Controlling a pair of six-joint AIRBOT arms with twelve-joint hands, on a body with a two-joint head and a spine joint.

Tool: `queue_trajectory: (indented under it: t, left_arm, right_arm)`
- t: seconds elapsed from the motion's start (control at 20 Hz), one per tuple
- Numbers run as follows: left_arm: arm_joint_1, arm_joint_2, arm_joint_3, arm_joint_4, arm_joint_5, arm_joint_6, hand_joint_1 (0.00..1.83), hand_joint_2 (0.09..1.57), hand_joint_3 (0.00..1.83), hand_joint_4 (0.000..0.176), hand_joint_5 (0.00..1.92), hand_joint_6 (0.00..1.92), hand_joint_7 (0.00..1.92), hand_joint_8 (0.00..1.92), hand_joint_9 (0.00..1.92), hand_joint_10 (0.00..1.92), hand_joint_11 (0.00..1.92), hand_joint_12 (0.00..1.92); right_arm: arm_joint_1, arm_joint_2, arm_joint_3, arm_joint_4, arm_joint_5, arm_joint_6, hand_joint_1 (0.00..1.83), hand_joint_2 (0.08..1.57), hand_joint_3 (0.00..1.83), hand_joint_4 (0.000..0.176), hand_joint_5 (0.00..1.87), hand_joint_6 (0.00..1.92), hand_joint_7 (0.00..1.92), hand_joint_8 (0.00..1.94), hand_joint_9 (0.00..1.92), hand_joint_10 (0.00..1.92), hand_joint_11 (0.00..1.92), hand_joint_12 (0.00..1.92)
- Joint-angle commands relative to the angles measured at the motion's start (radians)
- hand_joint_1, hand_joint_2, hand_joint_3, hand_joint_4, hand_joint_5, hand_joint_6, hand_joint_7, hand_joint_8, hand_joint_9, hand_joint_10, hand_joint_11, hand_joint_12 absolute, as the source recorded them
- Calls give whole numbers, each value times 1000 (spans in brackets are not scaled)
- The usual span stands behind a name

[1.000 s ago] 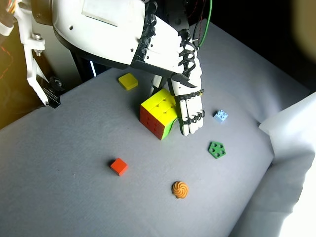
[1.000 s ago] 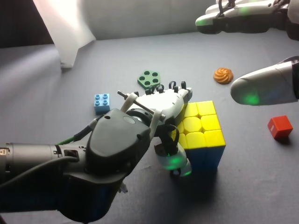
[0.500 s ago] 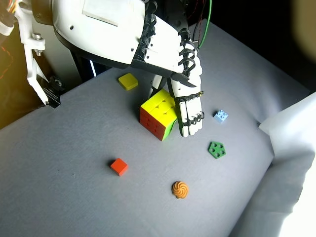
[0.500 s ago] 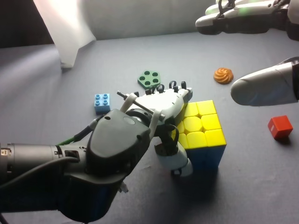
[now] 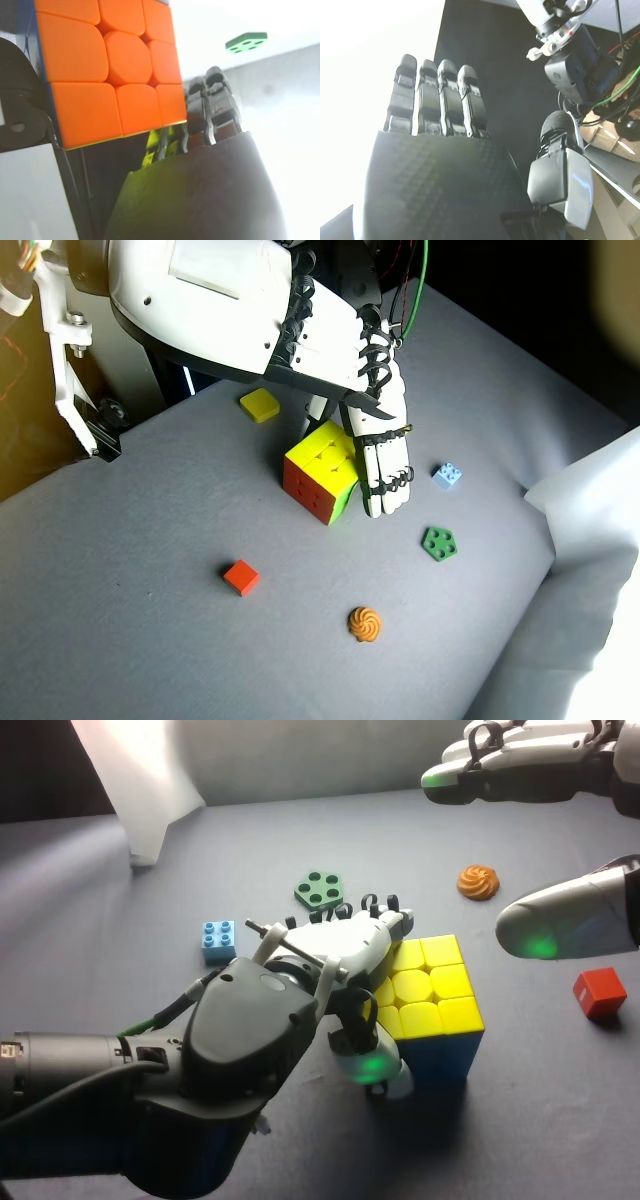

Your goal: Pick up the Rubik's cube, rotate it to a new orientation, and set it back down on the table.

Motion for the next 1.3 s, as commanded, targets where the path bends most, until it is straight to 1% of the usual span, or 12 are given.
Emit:
queue_trajectory:
  t: [0.0,0.15,0.2,0.25,0.3,0.5,0.65,0.8,0.9,1.05,1.15,1.25]
  left_arm:
    - [9,-3,2,9,1,2,1349,976,2,0,380,15,411,22,395,22,95,671]
    - [9,1,0,7,1,1,1345,1064,3,0,709,19,874,28,909,75,448,858]
    - [8,1,0,7,1,1,1456,1077,1,0,810,10,935,730,965,929,520,944]
    - [7,1,0,7,1,0,1397,1099,14,0,827,758,1035,847,955,1190,542,1016]
    - [7,1,0,12,1,-2,1389,1093,0,0,972,705,1066,904,944,1241,605,1128]
    - [7,1,-1,39,1,-18,1379,1109,1,0,955,833,1003,1013,905,1245,712,1178]
    - [6,4,0,58,0,-36,1379,1103,0,0,966,827,1045,966,895,1228,608,1217]
    - [-6,11,0,72,0,-43,1381,1097,0,0,959,873,1061,889,926,1201,648,1203]
    - [-25,23,-4,80,0,-45,1377,1109,0,0,953,880,1020,975,885,1241,644,1173]
    - [-54,39,-11,81,1,-45,1376,1116,0,0,924,907,1015,992,877,1255,634,1179]
    - [-74,50,-18,81,1,-44,1376,1118,0,0,920,906,1006,1020,876,1253,612,1185]
    - [-96,64,-30,81,1,-43,1375,1124,0,0,908,914,999,1029,868,1277,605,1218]
  right_arm:
    - [10,1,-2,25,-19,3,0,1040,0,0,163,0,120,2,61,2,0,192]
    - [10,1,-2,25,-19,3,25,1045,0,0,186,2,151,4,89,4,0,274]
    - [10,1,-2,25,-19,3,21,1045,0,0,170,0,135,2,78,1,0,247]
    - [10,1,-2,25,-19,3,32,1042,0,0,175,2,142,3,85,3,0,257]
    - [9,1,-2,25,-19,3,36,1038,0,0,186,4,151,4,92,4,0,272]
    - [9,2,-2,25,-19,-3,77,1038,0,0,160,2,124,2,65,2,0,207]
    - [8,5,-2,25,-19,-78,75,1030,0,0,179,2,143,2,82,3,0,272]
    - [8,15,-2,25,-19,-128,79,1031,0,0,181,1,146,1,87,2,0,269]
    - [3,22,-2,25,-19,-158,59,1033,1,0,178,4,131,5,61,5,0,171]
    - [-3,34,-2,25,-19,-183,84,1026,0,0,201,3,162,4,94,6,0,270]
    - [-6,42,-2,25,-19,-196,58,1034,2,0,169,2,126,3,58,3,0,184]
    - [-7,46,-2,25,-19,-200,71,1028,0,0,199,0,154,2,87,4,0,261]
